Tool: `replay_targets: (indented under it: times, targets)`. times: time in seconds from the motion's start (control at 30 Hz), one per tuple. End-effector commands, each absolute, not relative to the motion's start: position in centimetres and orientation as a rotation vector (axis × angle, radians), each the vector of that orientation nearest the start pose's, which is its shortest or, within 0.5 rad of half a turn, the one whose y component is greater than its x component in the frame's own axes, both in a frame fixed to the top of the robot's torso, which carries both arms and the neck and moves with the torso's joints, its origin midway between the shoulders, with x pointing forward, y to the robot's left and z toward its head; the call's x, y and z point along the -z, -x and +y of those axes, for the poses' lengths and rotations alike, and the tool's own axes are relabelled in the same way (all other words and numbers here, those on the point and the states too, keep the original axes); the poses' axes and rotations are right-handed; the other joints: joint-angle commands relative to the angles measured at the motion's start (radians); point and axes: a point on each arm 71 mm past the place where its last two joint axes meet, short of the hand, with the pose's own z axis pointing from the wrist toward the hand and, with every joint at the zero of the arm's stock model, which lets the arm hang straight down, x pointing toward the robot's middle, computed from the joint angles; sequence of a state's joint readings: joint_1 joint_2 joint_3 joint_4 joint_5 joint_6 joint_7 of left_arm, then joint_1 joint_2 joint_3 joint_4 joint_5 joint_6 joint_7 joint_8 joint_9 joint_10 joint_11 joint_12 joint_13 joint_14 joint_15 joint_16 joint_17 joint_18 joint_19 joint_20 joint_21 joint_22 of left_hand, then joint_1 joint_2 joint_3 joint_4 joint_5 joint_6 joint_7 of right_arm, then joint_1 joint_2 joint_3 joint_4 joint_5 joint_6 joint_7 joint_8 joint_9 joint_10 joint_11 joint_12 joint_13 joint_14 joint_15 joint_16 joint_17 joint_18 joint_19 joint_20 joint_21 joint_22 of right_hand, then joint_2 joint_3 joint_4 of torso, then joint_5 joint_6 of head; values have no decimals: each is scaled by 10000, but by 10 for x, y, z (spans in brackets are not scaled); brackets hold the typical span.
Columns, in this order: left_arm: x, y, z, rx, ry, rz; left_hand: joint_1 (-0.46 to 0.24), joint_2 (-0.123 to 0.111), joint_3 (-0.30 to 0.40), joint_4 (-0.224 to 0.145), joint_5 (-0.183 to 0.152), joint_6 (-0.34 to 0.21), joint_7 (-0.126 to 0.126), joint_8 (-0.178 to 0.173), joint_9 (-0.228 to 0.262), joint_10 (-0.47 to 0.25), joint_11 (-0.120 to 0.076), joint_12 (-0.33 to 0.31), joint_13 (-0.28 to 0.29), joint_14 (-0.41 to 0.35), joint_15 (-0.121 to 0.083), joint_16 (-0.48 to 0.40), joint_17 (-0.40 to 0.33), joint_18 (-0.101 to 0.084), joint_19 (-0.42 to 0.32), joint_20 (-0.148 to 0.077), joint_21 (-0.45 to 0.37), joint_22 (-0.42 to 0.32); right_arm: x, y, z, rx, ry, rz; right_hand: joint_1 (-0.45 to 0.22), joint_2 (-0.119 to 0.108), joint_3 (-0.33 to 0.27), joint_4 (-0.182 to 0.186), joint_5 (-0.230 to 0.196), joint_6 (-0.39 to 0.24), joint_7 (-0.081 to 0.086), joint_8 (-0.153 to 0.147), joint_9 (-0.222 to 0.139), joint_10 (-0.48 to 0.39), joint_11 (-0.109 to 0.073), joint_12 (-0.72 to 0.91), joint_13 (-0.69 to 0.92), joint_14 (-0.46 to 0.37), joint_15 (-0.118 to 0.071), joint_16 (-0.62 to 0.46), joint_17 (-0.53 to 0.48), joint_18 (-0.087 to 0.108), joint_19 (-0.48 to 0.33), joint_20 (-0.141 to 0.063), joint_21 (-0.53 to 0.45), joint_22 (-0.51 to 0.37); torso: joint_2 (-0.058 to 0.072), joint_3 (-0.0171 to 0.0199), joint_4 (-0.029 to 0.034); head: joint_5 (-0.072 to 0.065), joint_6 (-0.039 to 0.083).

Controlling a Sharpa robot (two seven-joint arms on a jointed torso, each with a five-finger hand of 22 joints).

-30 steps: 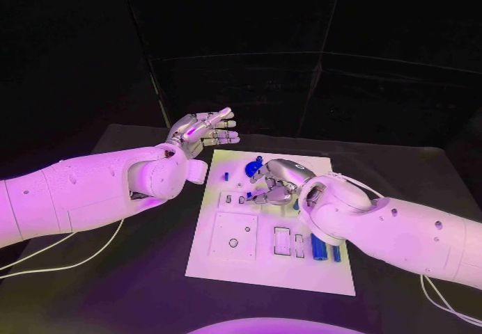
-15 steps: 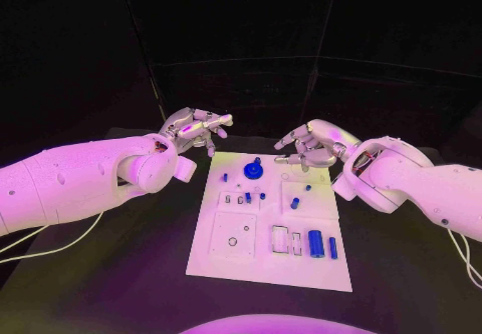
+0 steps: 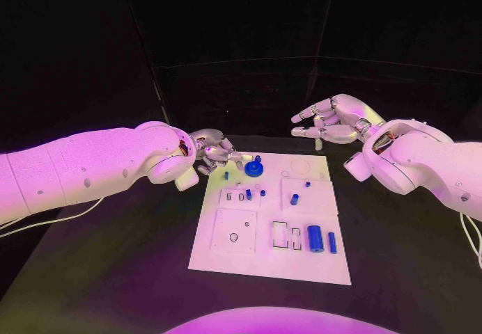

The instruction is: Assemble the parts on the task board

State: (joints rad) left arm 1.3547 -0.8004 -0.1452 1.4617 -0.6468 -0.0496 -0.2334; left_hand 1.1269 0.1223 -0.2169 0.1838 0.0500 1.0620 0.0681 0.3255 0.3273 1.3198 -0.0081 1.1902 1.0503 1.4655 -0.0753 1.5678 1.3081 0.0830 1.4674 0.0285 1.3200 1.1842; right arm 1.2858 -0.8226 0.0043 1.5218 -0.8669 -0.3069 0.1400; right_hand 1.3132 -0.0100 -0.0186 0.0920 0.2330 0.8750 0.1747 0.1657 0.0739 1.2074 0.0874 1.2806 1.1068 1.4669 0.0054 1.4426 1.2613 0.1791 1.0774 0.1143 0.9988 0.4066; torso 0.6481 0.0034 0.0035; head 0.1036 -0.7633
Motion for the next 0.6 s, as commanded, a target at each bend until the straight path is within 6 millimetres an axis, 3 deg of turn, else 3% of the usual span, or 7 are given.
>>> replay_targets:
  times: [0.03,0.07,0.13,0.23,0.33,0.47,0.6]
  targets:
    - [197,-499,204,5821,3925,23510,58,109,-59,36,-5,-243,70,45,135,-570,69,-628,-737,1053,61,30,2627,-42,-77,41,-195,-269,118,-502,-186,-11841,-2298,15436,66,77,-66,-2,58,-72,-31,68,-7,-40,-22,-6,5,350,6,-41,-8,61,-36,-33,-57,-12,-39,58,3,-14,-45]
    - [198,-499,201,5611,3827,23676,95,155,-68,45,-5,-340,93,65,193,-849,97,-959,-1134,1053,74,30,2627,-13,-109,56,-294,-414,118,-502,-186,-11827,-2291,15429,66,77,-66,-2,58,-72,-31,68,-7,-40,-22,-6,5,350,6,-41,-8,61,-36,-33,-57,-12,-38,61,4,-15,-50]
    - [201,-499,196,5276,3653,23939,151,233,-66,51,3,-440,118,108,277,-1036,117,-1169,-1370,1053,92,30,2627,25,-149,73,-423,-596,118,-503,-186,-11807,-2282,15418,66,77,-66,-2,58,-72,-31,68,-7,-40,-22,-6,5,350,6,-41,-8,61,-36,-33,-57,-12,-28,45,14,-40,-57]
    - [203,-500,191,4881,3391,24167,176,280,-63,57,4,-478,123,140,325,-1051,122,-1178,-1370,1053,95,30,2627,41,-158,80,-477,-672,117,-503,-185,-11813,-2226,15376,121,103,-86,-14,142,-72,-37,93,-7,-24,-28,3,7,356,0,-48,-9,63,-27,-37,-72,-23,-18,28,-4,-44,-63]
    - [205,-502,184,4554,3050,24425,163,370,-75,108,5,-564,135,192,413,-1128,131,-1264,-1461,1025,98,-28,2532,104,-211,85,-704,-996,117,-504,-185,-11807,-2196,15326,182,134,-115,-23,272,-76,-42,124,-8,-15,-35,5,-3,365,-8,-52,-3,63,-13,-44,-91,-38,-12,33,18,-52,-71]
    - [206,-504,179,4214,2682,24531,121,439,-116,177,5,-674,151,251,521,-1247,145,-1399,-1610,1030,108,-18,2549,103,-188,95,-740,-1012,117,-505,-186,-11737,-2225,15287,194,139,-125,-24,302,-81,-42,130,-10,-21,-36,0,-15,367,-10,-54,-3,63,-10,-45,-95,-41,-8,12,20,-74,-107]
    - [207,-507,173,4033,2500,24502,104,445,-136,198,5,-695,152,272,551,-1195,147,-1323,-1510,1053,112,30,2627,78,-152,98,-662,-889,117,-506,-186,-11710,-2240,15239,216,148,-142,-25,373,-90,-43,140,-12,-16,-38,1,-18,369,-12,-60,-9,63,-2,-48,-103,-48,-8,27,27,-51,-142]
